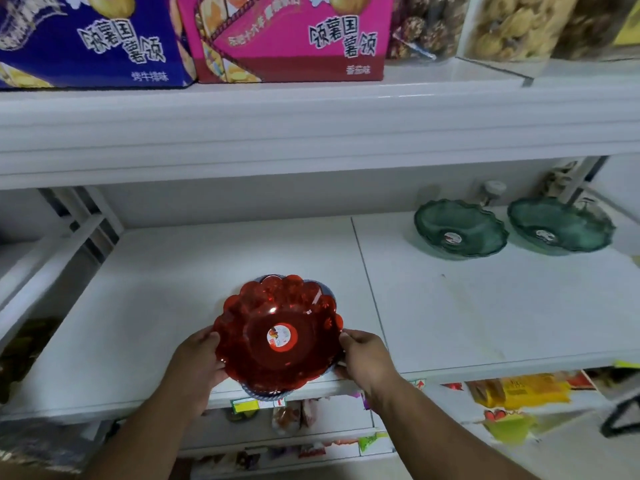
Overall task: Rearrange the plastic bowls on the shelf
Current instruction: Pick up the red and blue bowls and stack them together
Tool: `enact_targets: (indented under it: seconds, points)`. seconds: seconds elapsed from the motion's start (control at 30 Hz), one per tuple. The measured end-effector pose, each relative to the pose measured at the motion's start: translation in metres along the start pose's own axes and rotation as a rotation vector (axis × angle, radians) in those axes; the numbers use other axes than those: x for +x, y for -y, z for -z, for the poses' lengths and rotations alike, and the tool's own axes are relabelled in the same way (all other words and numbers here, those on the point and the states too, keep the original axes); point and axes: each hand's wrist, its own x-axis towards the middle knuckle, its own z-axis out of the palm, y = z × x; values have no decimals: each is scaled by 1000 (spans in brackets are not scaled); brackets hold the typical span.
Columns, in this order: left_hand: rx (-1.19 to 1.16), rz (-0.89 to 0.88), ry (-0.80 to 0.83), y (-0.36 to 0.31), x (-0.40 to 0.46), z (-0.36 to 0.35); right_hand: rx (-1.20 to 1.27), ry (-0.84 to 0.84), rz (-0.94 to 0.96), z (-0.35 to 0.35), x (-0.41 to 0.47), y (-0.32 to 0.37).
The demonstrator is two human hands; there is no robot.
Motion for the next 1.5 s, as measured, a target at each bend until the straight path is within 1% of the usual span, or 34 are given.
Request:
enact_targets:
  seconds: [0.1, 0.23, 0.37, 0.5, 0.67, 0.77, 0.87, 1.03, 1.13, 1.27, 1.5]
  points:
    - [-35, -62, 26, -7, -12, -23, 22, -5, 32, 23, -7, 6]
    - [-35, -93, 95, -10, -26, -63, 43, -58, 79, 69, -6, 11]
    - [-32, -116, 159, -7, -46, -120, 76, -99, 111, 130, -7, 12]
    - [-22, -116, 208, 4, -69, -188, 88, -143, 104, 204, -5, 9]
    - [-10, -82, 213, 27, -96, -278, 148, -171, 99, 299, 0, 7]
    - [-18, -56, 201, 40, -105, -327, 119, -181, 98, 350, 10, 5]
    - [-22, -35, 198, 50, -111, -362, 76, -180, 91, 388, 23, 4]
    - [2, 17, 201, 58, -118, -402, 48, -179, 39, 426, 42, 1]
    - [18, 18, 210, 56, -116, -419, 39, -178, 20, 439, 52, 1]
    - [53, -1, 265, 57, -110, -430, 76, -202, -2, 446, 61, 4]
    - [60, -29, 291, 68, -96, -438, 49, -200, -11, 453, 71, 2]
